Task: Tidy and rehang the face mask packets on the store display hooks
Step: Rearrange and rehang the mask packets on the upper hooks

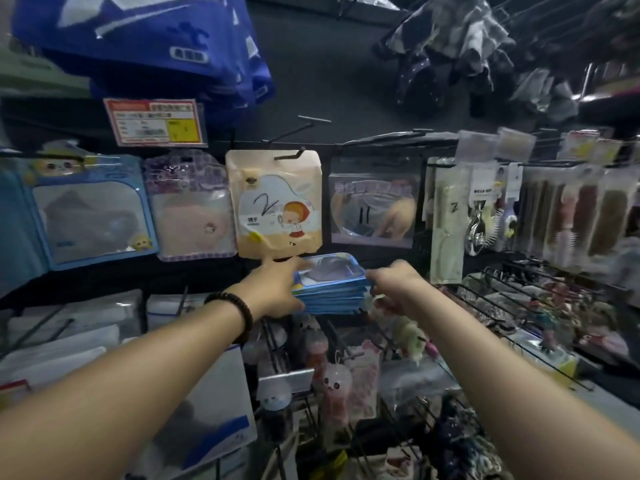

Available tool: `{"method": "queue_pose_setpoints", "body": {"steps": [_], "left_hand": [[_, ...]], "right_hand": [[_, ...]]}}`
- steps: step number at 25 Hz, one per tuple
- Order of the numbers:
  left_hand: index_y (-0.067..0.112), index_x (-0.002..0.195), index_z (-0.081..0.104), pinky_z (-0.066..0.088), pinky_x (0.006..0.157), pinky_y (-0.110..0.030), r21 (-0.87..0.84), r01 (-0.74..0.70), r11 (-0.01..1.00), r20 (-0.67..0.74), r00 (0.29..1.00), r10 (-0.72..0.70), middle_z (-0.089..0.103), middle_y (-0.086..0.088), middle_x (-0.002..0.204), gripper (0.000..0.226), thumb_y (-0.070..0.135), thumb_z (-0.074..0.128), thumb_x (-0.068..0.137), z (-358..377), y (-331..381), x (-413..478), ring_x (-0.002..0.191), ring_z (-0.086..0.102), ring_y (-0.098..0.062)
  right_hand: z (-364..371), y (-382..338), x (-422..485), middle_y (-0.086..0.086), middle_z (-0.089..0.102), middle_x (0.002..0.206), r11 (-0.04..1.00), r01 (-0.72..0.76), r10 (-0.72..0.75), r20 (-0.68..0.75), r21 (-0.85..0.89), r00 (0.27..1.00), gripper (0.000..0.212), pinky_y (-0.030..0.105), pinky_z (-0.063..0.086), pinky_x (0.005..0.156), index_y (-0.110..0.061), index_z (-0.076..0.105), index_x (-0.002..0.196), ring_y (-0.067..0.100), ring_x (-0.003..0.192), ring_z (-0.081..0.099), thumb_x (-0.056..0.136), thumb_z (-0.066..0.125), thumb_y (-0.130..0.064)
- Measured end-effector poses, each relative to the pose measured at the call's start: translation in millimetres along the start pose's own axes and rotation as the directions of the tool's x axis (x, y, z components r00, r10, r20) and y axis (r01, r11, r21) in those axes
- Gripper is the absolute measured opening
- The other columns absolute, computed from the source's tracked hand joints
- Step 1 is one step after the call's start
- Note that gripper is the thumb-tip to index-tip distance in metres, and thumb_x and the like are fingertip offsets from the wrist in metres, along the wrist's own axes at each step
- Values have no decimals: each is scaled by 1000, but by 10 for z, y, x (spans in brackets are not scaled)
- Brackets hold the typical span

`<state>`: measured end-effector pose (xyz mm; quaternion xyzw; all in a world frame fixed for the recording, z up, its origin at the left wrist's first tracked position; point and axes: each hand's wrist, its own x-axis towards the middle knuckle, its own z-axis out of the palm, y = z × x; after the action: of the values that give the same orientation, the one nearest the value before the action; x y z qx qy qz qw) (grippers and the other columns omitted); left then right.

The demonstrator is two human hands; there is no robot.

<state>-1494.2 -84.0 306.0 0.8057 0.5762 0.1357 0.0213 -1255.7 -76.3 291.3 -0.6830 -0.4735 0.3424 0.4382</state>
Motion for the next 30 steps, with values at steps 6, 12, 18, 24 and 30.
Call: {"method": "queue_pose_setpoints", "body": {"steps": [6, 12, 18, 24, 30], "left_hand": [[36, 144, 59, 57, 100, -41, -55, 42, 998, -25, 999, -43, 58, -3, 143, 67, 23, 85, 83, 79, -15, 58, 123, 61, -26], [38, 139, 62, 59, 93, -38, -123, 19, 992, -78, 997, -29, 57, -1, 143, 57, 13, 77, 89, 54, -27, -43, 121, 60, -26], [40, 134, 42, 41, 101, -42, -75, 17, 997, -107, 994, -25, 40, 0, 138, 51, 5, 51, 98, 114, -4, -342, 118, 42, -29], [33, 153, 34, 34, 112, -43, 15, -150, 989, -227, 962, 150, 30, 4, 142, 64, 2, 47, 98, -42, -209, -694, 124, 30, -24], [24, 154, 42, 36, 118, -43, -33, -289, 957, -473, 848, 240, 37, -3, 148, 72, 3, 48, 85, -210, -441, -1156, 134, 38, -30]], "right_hand": [[29, -39, 175, 23, 79, 91, 999, 45, -45, -11, -7, 999, 35, 29, 43, 48, 2, 70, 102, 26, 49, 57, 84, 79, -27], [3, -145, -12, 23, 78, 75, 983, -19, 5, 78, 181, 997, 27, 30, 58, 43, 2, 58, 107, 25, 53, 74, 97, 74, -16], [46, -65, -337, 30, 76, 113, 791, -210, 55, 275, 574, 960, 44, 34, 64, 54, 3, 58, 131, 39, 79, 83, 88, 61, -1], [86, 17, -980, 26, 78, 104, 713, -279, 25, 374, 644, 927, 35, 38, 67, 56, 0, 64, 123, 35, 71, 81, 89, 57, -6], [418, -60, -1521, 24, 81, 100, 575, -231, -93, 344, 785, 934, 26, 39, 66, 52, 3, 70, 121, 33, 62, 78, 102, 57, -9]]}}
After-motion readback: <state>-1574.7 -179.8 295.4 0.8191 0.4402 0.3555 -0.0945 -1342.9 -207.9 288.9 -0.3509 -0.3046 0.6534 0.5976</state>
